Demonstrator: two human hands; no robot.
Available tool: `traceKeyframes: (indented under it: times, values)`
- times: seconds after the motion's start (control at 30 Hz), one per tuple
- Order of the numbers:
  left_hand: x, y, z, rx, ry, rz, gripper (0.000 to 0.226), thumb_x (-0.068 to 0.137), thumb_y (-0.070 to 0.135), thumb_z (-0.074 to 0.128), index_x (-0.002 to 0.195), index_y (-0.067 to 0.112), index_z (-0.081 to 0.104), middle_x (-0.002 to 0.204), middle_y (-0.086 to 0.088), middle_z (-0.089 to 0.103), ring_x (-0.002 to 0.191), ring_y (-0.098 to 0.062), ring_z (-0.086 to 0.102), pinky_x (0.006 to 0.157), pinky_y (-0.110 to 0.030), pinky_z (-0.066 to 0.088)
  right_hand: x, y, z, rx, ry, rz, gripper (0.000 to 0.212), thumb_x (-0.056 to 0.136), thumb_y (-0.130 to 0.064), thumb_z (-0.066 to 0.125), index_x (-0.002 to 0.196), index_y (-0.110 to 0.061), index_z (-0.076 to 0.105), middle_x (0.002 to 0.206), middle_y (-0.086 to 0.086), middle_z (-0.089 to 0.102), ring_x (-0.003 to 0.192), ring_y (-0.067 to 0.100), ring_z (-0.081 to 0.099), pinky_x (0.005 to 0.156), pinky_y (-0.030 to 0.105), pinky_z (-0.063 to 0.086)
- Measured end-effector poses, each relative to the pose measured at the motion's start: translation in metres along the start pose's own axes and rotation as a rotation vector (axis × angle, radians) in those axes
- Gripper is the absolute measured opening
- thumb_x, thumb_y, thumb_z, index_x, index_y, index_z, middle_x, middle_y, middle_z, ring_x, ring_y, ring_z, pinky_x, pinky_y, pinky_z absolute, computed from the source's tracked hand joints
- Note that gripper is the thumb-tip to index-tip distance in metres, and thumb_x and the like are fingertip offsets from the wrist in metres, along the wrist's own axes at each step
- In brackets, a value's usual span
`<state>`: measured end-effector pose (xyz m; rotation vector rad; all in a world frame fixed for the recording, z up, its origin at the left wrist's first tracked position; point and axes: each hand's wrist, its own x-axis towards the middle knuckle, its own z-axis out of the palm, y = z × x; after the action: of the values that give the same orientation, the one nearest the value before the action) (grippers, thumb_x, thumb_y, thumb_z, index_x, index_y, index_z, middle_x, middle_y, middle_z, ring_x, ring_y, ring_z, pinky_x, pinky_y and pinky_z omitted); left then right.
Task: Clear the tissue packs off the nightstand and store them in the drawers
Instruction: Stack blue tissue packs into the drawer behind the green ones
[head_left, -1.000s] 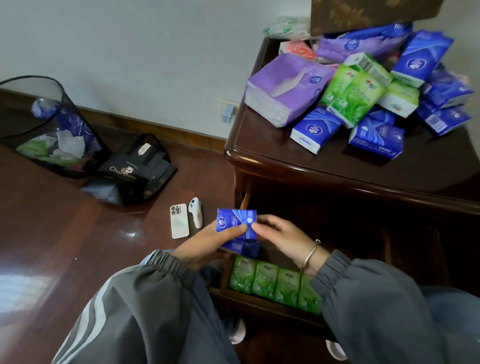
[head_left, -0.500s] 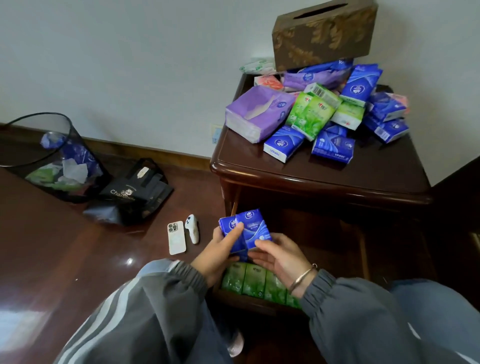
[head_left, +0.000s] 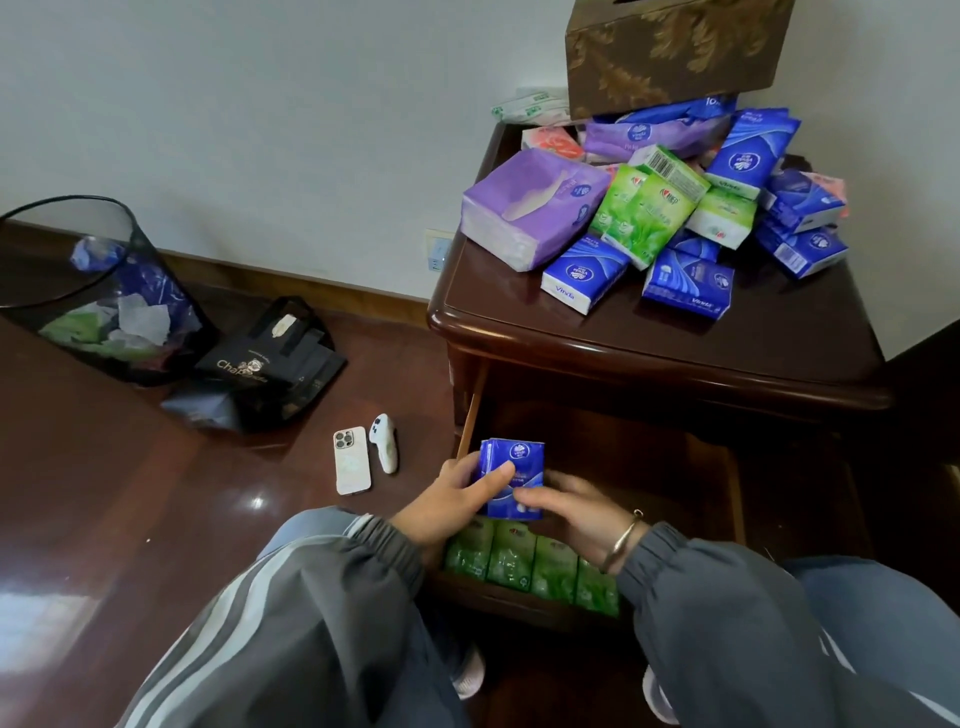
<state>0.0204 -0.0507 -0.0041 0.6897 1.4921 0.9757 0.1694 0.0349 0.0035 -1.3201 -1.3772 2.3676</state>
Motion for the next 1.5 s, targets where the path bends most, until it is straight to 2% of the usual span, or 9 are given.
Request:
traceKeyframes:
  times: [0.17, 0.3, 0.53, 0.67, 0.8, 0.93, 1.27, 1.4, 1.5]
  values:
    - [0.024, -0.016, -0.025, 0.26, 0.477, -0.15, 0.057, 0.095, 0.042, 0.054, 0.142, 0.011, 0.044, 0.145, -0.014, 0.039, 0.139, -0.026, 0.034, 0.117, -0.035, 0.023, 0.024, 0.018, -0.038, 0.068, 0.261, 0.144, 0.015, 0.084, -0.017, 0.064, 0.099, -0.016, 0.065, 0.094, 0.0, 0.066, 0.086, 0.013, 0.058, 0.068, 0.026, 0.044]
    - [0.028, -0.026, -0.017, 0.311, 0.317, -0.232, 0.018, 0.098, 0.034, 0.049, 0.089, 0.022, 0.059, 0.105, -0.006, 0.06, 0.11, -0.023, 0.057, 0.089, -0.029, 0.039, 0.05, 0.034, -0.042, -0.19, 0.372, 0.184, 0.005, 0.085, -0.013, 0.065, 0.089, -0.014, 0.064, 0.091, 0.001, 0.062, 0.073, 0.008, 0.054, 0.061, 0.019, 0.047]
    - [0.032, -0.027, -0.016, 0.35, 0.334, -0.196, 0.039, 0.098, 0.035, 0.047, 0.125, 0.011, 0.06, 0.119, -0.006, 0.066, 0.112, -0.022, 0.059, 0.087, -0.027, 0.04, 0.09, 0.037, -0.036, -0.604, 0.41, 0.324, 0.08, 0.077, -0.023, 0.069, 0.142, -0.006, 0.026, 0.126, 0.017, 0.057, 0.11, 0.031, 0.059, 0.089, 0.034, 0.049]
    - [0.033, -0.029, -0.014, 0.329, 0.352, -0.196, 0.039, 0.098, 0.037, 0.047, 0.125, 0.013, 0.06, 0.107, 0.001, 0.065, 0.101, -0.017, 0.058, 0.082, -0.026, 0.039, 0.094, 0.04, -0.033, -0.444, 0.406, 0.208, 0.057, 0.086, -0.012, 0.058, 0.139, -0.011, 0.037, 0.127, 0.015, 0.057, 0.103, 0.029, 0.062, 0.074, 0.031, 0.055]
    - [0.033, -0.029, -0.013, 0.324, 0.358, -0.191, 0.037, 0.097, 0.036, 0.048, 0.123, 0.013, 0.06, 0.106, 0.0, 0.066, 0.102, -0.018, 0.06, 0.086, -0.029, 0.043, 0.093, 0.047, -0.028, -0.402, 0.316, 0.23, 0.046, 0.091, -0.015, 0.054, 0.135, -0.007, 0.041, 0.125, 0.016, 0.058, 0.104, 0.031, 0.061, 0.092, 0.043, 0.05]
    - [0.033, -0.031, -0.014, 0.327, 0.36, -0.198, 0.039, 0.097, 0.037, 0.048, 0.126, 0.014, 0.059, 0.118, -0.003, 0.066, 0.11, -0.021, 0.059, 0.091, -0.03, 0.042, 0.097, 0.022, -0.036, -0.817, 0.348, 0.169, 0.057, 0.097, -0.042, 0.04, 0.144, -0.011, 0.031, 0.15, 0.011, 0.034, 0.137, 0.028, 0.035, 0.111, 0.035, 0.028]
    - [0.039, -0.035, -0.018, 0.273, 0.368, -0.225, 0.038, 0.098, 0.033, 0.046, 0.125, 0.012, 0.061, 0.122, -0.008, 0.066, 0.115, -0.023, 0.058, 0.101, -0.036, 0.044, 0.112, 0.012, -0.007, -0.872, 0.159, 0.155, 0.074, 0.088, -0.069, 0.017, 0.135, -0.021, 0.049, 0.143, 0.009, 0.046, 0.132, 0.029, 0.041, 0.112, 0.043, 0.029]
    - [0.038, -0.034, -0.019, 0.304, 0.368, -0.219, 0.036, 0.099, 0.03, 0.046, 0.124, 0.01, 0.062, 0.122, -0.009, 0.066, 0.115, -0.023, 0.058, 0.098, -0.032, 0.044, 0.082, 0.013, -0.011, -0.856, 0.198, 0.075, 0.055, 0.097, -0.054, 0.02, 0.141, -0.028, 0.039, 0.155, -0.005, 0.025, 0.145, 0.019, 0.015, 0.119, 0.044, 0.0]
    - [0.036, -0.031, -0.019, 0.359, 0.355, -0.218, 0.035, 0.099, 0.028, 0.045, 0.124, 0.009, 0.062, 0.124, -0.01, 0.065, 0.117, -0.024, 0.057, 0.098, -0.032, 0.043, 0.045, 0.008, -0.008, -0.851, 0.154, -0.057, 0.049, 0.101, -0.039, 0.022, 0.142, -0.017, 0.039, 0.156, -0.001, 0.024, 0.146, 0.013, 0.01, 0.118, 0.034, 0.003]
